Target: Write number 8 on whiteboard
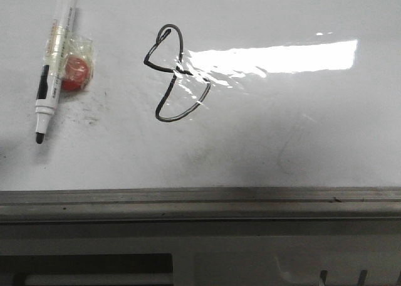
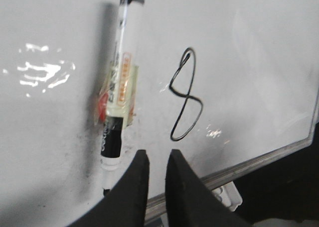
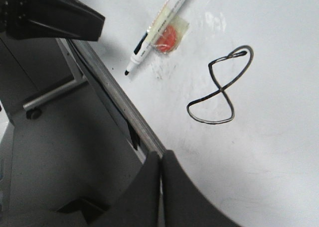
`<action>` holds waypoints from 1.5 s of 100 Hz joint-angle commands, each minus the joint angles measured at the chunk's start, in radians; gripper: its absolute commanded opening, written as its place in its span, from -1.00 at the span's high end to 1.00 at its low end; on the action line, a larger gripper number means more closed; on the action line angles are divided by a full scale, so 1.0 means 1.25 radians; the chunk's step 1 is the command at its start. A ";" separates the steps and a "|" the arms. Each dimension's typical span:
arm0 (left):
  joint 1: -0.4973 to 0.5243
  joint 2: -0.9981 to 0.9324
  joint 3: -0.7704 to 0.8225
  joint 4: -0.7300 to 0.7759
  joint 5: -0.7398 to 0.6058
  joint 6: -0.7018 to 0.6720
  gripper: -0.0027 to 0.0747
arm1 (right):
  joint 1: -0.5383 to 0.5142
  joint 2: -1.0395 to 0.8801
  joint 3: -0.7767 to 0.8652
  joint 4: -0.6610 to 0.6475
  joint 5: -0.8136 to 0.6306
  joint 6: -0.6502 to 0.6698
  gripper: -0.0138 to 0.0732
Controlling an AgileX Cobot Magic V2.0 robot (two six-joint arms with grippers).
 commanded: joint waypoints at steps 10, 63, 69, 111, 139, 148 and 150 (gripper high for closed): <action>0.001 -0.131 0.026 0.038 -0.038 -0.004 0.98 | -0.003 -0.203 0.157 -0.036 -0.237 0.000 0.82; 0.001 -0.365 0.182 0.146 -0.056 -0.004 0.98 | -0.003 -0.723 0.502 -0.038 -0.336 0.000 0.83; 0.001 -0.365 0.188 0.146 -0.056 -0.004 0.98 | -0.003 -0.737 0.512 -0.038 -0.336 0.000 0.83; 0.001 -0.365 0.195 0.144 -0.052 -0.004 0.98 | -0.003 -0.739 0.532 -0.038 -0.335 0.000 0.83; 0.081 -0.365 0.237 0.321 -0.046 -0.004 0.98 | -0.003 -0.739 0.532 -0.038 -0.335 0.000 0.83; 0.159 -0.365 0.260 0.324 -0.053 -0.004 0.98 | -0.003 -0.739 0.532 -0.038 -0.335 0.000 0.83; 0.179 -0.365 0.267 0.324 -0.058 -0.004 0.98 | -0.003 -0.739 0.532 -0.038 -0.335 0.000 0.83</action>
